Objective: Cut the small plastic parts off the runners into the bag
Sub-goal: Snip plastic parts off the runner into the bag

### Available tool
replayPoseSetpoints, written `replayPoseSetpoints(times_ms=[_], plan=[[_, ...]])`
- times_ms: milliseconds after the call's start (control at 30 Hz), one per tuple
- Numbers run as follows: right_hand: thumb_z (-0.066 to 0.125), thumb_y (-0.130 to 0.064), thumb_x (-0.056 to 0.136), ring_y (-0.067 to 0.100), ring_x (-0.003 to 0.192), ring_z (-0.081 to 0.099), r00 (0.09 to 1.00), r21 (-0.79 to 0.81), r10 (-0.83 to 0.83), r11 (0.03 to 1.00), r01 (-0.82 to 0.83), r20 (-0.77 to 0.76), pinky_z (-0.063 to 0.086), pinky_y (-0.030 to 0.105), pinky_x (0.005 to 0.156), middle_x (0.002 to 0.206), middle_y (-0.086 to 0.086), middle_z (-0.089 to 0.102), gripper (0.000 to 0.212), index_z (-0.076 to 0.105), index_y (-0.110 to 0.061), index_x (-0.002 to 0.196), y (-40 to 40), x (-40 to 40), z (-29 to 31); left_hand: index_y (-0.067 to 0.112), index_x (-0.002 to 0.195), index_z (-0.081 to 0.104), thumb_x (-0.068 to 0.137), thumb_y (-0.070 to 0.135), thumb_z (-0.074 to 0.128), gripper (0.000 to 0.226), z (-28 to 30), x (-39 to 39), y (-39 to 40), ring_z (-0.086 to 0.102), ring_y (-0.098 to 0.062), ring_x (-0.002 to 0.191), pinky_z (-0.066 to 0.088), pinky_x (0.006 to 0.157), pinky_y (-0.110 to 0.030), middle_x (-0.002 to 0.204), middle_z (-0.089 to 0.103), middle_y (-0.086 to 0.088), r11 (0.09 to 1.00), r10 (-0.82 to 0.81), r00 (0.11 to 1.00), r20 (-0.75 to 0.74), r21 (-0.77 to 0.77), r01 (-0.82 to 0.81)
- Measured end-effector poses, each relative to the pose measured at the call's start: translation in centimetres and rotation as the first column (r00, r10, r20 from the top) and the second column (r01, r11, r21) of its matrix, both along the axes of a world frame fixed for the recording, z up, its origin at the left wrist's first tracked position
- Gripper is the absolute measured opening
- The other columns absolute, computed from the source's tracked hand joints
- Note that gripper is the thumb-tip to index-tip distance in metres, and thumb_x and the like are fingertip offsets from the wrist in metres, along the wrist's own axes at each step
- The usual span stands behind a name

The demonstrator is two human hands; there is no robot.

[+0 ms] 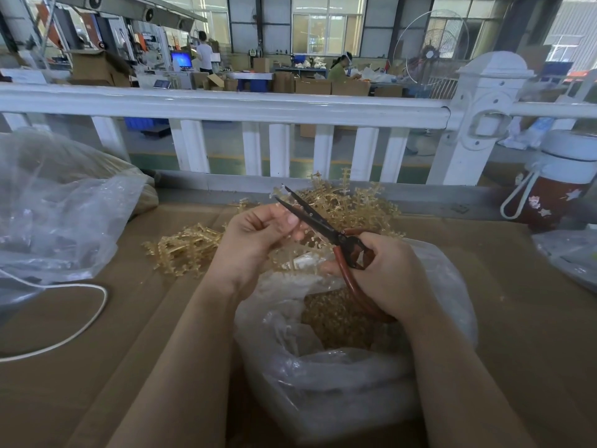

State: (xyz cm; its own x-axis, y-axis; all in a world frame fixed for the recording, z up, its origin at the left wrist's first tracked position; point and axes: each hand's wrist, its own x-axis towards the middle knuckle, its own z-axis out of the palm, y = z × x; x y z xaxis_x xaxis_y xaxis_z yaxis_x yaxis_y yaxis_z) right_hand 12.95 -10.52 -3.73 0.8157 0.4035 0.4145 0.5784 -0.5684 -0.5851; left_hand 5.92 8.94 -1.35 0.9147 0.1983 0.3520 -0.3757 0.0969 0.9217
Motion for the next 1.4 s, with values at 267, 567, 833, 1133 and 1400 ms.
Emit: replayPoseSetpoints(times_ms=[267, 567, 833, 1133, 1400], plan=[[0.061, -0.085, 0.066, -0.01, 0.069, 0.057, 0.998, -0.027, -0.033, 0.999, 0.034, 0.052, 0.035, 0.008, 0.054, 0.071, -0.03, 0.06, 0.054, 0.068, -0.042, 0.098, 0.06, -0.18, 0.1, 0.021, 0.076, 0.078, 0.083, 0.013, 0.069, 0.014, -0.09, 0.07, 0.18, 0.065, -0.006, 0.067, 0.051, 0.065, -0.016, 0.074, 0.072, 0.004, 0.998, 0.035, 0.999, 0.024, 0.042, -0.036], [0.028, -0.102, 0.061, -0.01, 0.068, 0.053, 0.983, -0.029, -0.058, 0.998, 0.064, 0.176, 0.032, 0.004, 0.055, 0.075, -0.026, 0.06, 0.082, 0.065, -0.037, 0.094, 0.15, -0.02, -0.28, 0.021, 0.075, 0.079, 0.076, 0.015, 0.071, 0.01, -0.22, 0.29, -0.23, 0.066, -0.006, 0.07, 0.05, 0.065, -0.015, 0.075, 0.074, 0.003, 0.996, 0.058, 0.998, -0.012, 0.073, -0.057], [0.028, -0.103, 0.061, -0.009, 0.064, 0.053, 0.978, -0.014, -0.069, 0.997, 0.073, 0.198, 0.034, 0.006, 0.054, 0.07, -0.025, 0.059, 0.083, 0.066, -0.035, 0.09, 0.15, 0.02, -0.23, 0.022, 0.077, 0.08, 0.082, 0.007, 0.069, 0.02, -0.25, 0.41, -0.37, 0.065, -0.004, 0.069, 0.05, 0.065, -0.015, 0.076, 0.075, 0.004, 0.997, 0.063, 0.997, -0.033, 0.046, -0.062], [0.039, -0.096, 0.06, -0.008, 0.065, 0.055, 0.987, -0.052, -0.049, 0.997, 0.057, 0.153, 0.035, 0.006, 0.05, 0.071, -0.021, 0.063, 0.073, 0.067, -0.036, 0.09, 0.18, -0.02, 0.01, 0.02, 0.079, 0.08, 0.078, 0.016, 0.071, 0.01, -0.29, 0.45, -0.36, 0.066, -0.005, 0.071, 0.049, 0.066, -0.014, 0.078, 0.075, 0.003, 0.999, 0.033, 0.999, -0.028, 0.036, -0.032], [0.045, -0.093, 0.06, -0.009, 0.065, 0.053, 0.993, -0.052, -0.039, 0.998, 0.045, 0.113, 0.031, 0.005, 0.054, 0.068, -0.028, 0.055, 0.058, 0.056, -0.045, 0.09, 0.23, -0.22, 0.07, 0.011, 0.084, 0.074, 0.074, 0.017, 0.071, 0.012, -0.21, 0.52, -0.65, 0.068, -0.007, 0.072, 0.051, 0.066, -0.016, 0.079, 0.076, 0.001, 0.994, 0.042, 0.996, -0.075, 0.105, -0.034]])
